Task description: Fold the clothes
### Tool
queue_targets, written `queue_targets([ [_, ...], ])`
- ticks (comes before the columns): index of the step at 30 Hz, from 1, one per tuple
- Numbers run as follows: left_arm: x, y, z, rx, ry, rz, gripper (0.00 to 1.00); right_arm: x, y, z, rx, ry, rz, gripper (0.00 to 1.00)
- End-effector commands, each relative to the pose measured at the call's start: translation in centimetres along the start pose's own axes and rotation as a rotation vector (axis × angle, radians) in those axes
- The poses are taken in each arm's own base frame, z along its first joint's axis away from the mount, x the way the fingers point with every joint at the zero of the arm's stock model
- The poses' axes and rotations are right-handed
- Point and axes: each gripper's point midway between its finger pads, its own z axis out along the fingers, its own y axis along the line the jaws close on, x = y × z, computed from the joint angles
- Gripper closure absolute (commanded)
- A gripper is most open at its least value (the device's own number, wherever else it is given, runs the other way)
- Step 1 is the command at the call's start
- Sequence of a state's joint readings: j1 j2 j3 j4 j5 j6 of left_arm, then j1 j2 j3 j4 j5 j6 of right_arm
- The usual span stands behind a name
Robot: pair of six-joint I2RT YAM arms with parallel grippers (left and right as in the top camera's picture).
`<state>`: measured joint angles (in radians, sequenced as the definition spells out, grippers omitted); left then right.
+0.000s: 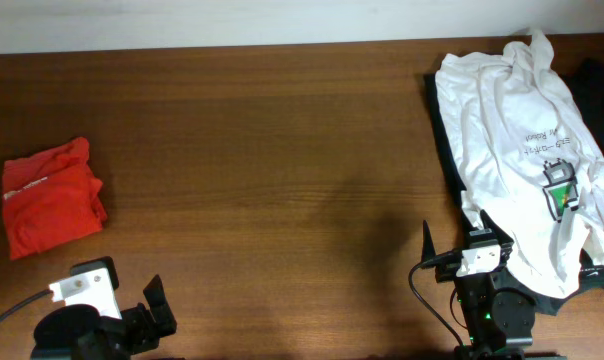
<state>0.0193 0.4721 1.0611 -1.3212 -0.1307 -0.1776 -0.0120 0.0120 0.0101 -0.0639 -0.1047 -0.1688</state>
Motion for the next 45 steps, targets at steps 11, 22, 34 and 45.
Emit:
queue_targets([
  [11,0.0,0.1,0.0,-0.008,-0.005,-0.01,0.01,0.3,0.0,0.0,0.003,0.006,-0.003,0.01],
  [22,-0.7,0.2,-0.1,0.0,-0.097,-0.029,0.01,0.3,0.0,0.0,0.003,0.006,-0.003,0.01],
  [34,0.3,-1.0,7.6,0.068,-0.395,-0.009,0.01,0.3,0.0,0.0,0.003,0.006,-0.003,0.01],
  [45,-2.1,-3.5,10.5,0.15,-0.696,0.145,0.01,0.3,0.0,0.0,0.003,0.006,-0.003,0.01],
])
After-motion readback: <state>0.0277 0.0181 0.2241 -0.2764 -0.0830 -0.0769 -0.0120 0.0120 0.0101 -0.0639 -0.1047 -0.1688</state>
